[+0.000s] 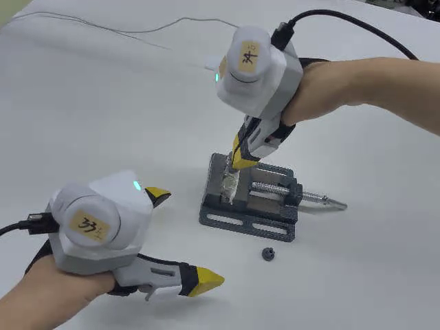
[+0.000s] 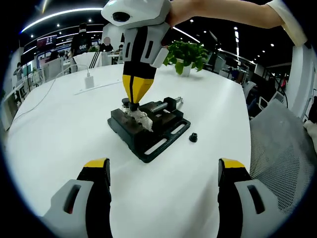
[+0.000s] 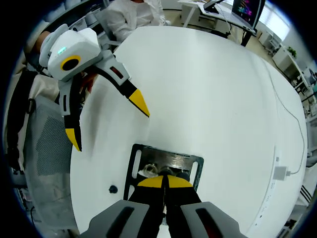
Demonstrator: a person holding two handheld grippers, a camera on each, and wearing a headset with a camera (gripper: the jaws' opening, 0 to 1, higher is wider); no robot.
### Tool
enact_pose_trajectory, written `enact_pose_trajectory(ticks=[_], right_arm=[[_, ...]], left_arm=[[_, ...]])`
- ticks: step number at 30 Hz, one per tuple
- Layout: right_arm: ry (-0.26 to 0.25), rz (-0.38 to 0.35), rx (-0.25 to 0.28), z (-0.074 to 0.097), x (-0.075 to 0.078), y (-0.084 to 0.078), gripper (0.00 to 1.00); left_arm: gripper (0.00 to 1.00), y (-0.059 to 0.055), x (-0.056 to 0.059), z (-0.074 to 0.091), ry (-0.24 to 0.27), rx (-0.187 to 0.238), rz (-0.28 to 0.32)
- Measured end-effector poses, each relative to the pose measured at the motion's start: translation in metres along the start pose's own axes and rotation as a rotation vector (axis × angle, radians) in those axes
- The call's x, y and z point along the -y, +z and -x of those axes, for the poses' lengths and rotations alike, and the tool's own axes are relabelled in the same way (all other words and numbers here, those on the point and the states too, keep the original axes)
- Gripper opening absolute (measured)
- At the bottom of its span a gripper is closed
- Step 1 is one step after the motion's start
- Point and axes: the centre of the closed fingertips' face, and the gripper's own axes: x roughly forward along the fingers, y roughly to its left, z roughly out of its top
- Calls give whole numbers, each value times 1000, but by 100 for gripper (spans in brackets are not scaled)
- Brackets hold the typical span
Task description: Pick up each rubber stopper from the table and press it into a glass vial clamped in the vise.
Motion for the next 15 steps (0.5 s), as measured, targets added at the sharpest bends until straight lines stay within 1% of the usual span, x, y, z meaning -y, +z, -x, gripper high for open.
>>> enact_pose_trajectory(ticks=[2, 4, 5, 6, 8, 10, 11, 12, 13, 14, 15], right_arm=[[5, -3, -14, -1, 3, 0, 0], [19, -43, -21, -1, 3, 0, 0], [21, -34, -19, -2, 7, 1, 0], [26, -60, -16, -2, 9, 1, 0], [29, -56, -11, -2, 9, 1, 0], [38, -88, -4, -3, 10, 1, 0], [45, -129, -1, -3, 11, -1, 0], [46, -59, -6, -4, 12, -1, 0], [45, -69, -11, -4, 10, 0, 0], [50, -88, -31, -5, 10, 0, 0], [53, -69, -45, -6, 12, 0, 0]], left_arm=[[89, 3, 0, -1, -1, 7, 1], [89, 4, -1, -2, 2, 13, 6], [89, 5, -2, -3, 3, 15, 9], [89, 5, -2, -3, 4, 16, 11], [89, 5, -4, -3, 6, 19, 16], [89, 6, -5, -3, 11, 22, 19], [89, 5, -7, -2, 13, 22, 23], [89, 5, -8, -2, 15, 22, 25], [89, 4, -9, -2, 19, 22, 28], [89, 4, -10, -2, 21, 21, 31], [89, 4, -11, -2, 25, 21, 34]])
